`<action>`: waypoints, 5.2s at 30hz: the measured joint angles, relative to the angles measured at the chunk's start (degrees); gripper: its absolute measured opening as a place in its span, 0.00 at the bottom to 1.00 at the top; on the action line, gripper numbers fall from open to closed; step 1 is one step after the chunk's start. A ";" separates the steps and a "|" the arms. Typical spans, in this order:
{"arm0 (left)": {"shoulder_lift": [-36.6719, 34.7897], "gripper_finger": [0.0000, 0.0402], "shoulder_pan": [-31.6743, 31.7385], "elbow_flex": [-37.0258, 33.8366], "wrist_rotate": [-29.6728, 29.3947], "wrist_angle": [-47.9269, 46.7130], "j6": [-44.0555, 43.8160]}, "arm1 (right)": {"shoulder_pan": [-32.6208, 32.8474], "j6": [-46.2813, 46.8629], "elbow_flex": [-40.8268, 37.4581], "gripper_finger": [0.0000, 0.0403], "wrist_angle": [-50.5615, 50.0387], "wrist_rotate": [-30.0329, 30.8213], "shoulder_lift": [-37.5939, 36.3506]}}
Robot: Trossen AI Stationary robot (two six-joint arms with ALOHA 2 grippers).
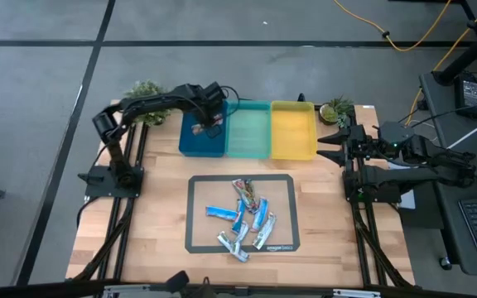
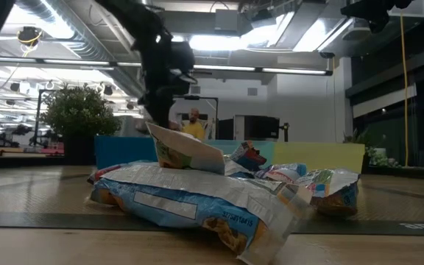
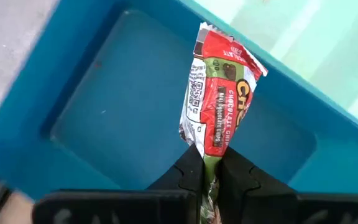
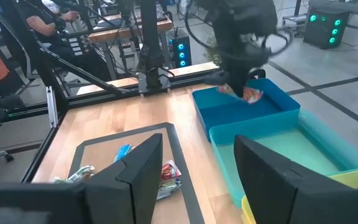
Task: Pick and place Granola Bars by type
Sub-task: Put the red granola bar into the blue bin
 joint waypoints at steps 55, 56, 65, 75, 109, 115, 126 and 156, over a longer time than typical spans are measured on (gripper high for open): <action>7.80 0.26 3.01 -0.02 2.88 -0.49 0.47 | 0.00 1.57 -0.02 0.50 -0.48 -0.11 -0.01; 6.83 0.26 2.81 -0.02 2.88 -0.51 0.45 | 0.00 1.56 -0.02 0.50 -0.48 -0.11 -0.01; -6.35 0.26 -2.93 -0.02 4.71 -2.34 0.14 | 0.00 1.53 -0.02 0.50 -0.46 -0.11 0.01; -16.51 0.27 -9.86 -0.02 5.39 -0.18 0.42 | 0.00 -1.62 -0.02 0.50 -0.42 -0.02 0.01; -20.65 0.28 -48.18 0.02 9.96 -2.35 -8.35 | 0.00 -1.53 -0.02 0.50 -0.37 0.02 0.01; -17.11 0.39 -50.59 0.02 4.57 -2.18 -7.04 | 0.00 -1.53 -0.02 0.50 -0.37 0.00 0.01; -8.86 0.54 -52.43 0.00 2.84 -1.75 -4.98 | 0.00 -3.10 -0.02 0.50 -0.39 0.00 0.01; 1.44 0.56 -49.62 -12.03 1.63 21.05 -7.49 | 0.00 -3.15 -0.02 0.50 -0.44 -0.13 0.01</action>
